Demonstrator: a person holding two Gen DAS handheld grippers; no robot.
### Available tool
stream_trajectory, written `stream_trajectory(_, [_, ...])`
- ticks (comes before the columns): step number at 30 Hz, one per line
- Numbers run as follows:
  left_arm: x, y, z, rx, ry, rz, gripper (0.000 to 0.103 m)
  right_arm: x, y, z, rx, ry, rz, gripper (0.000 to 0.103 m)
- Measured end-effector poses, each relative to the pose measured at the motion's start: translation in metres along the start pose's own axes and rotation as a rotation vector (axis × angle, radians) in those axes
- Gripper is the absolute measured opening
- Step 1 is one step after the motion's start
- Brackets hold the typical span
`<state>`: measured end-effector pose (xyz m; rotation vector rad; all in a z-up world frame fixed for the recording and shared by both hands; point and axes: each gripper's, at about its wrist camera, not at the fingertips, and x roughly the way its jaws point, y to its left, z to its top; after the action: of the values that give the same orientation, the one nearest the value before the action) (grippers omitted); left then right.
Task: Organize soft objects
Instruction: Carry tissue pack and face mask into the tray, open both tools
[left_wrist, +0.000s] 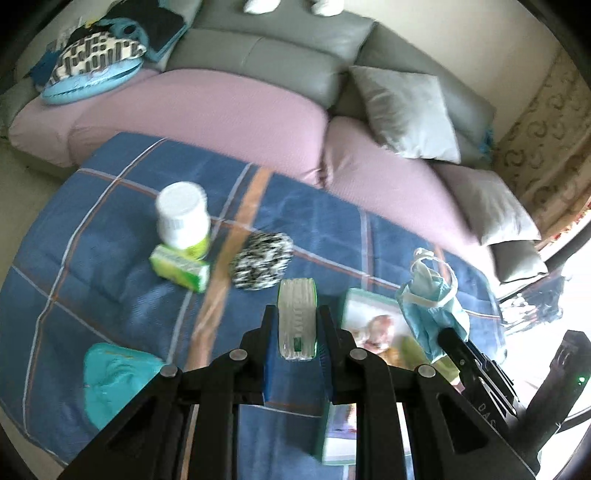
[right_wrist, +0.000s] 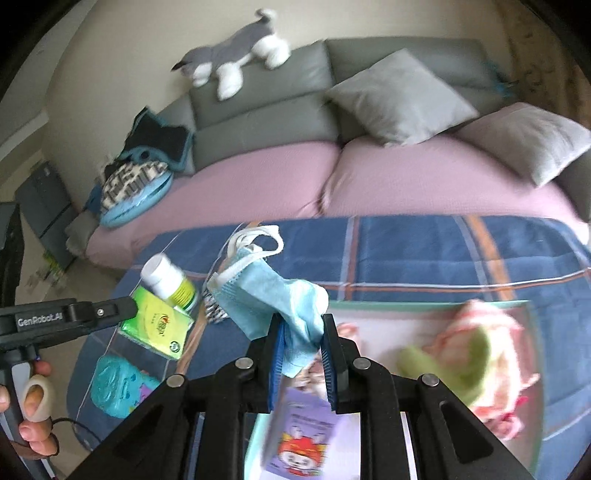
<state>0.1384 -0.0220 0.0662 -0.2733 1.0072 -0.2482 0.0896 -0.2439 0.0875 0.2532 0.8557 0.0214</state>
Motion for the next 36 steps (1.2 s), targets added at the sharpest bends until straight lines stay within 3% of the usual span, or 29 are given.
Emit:
stream_trajectory(10, [0.011,-0.056,-0.006,0.069,0.000,-0.121,0.021,-0.042,-0.061,0.004,0.103,-0.061,-0.155,0.020])
stream_trajectory(19, [0.033,-0.097,-0.016,0.121,0.033,-0.195,0.021,-0.058,-0.111,-0.003,0.213,-0.060,-0.265,0.020])
stream_trajectory(27, [0.057,-0.115,-0.025,0.153,0.078,-0.251,0.021,-0.041,-0.123,-0.006,0.240,-0.016,-0.250,0.020])
stream_trajectory(36, [0.084,-0.105,-0.030,0.132,0.126,-0.284,0.021,-0.009,-0.104,-0.004,0.178,0.022,-0.185,0.020])
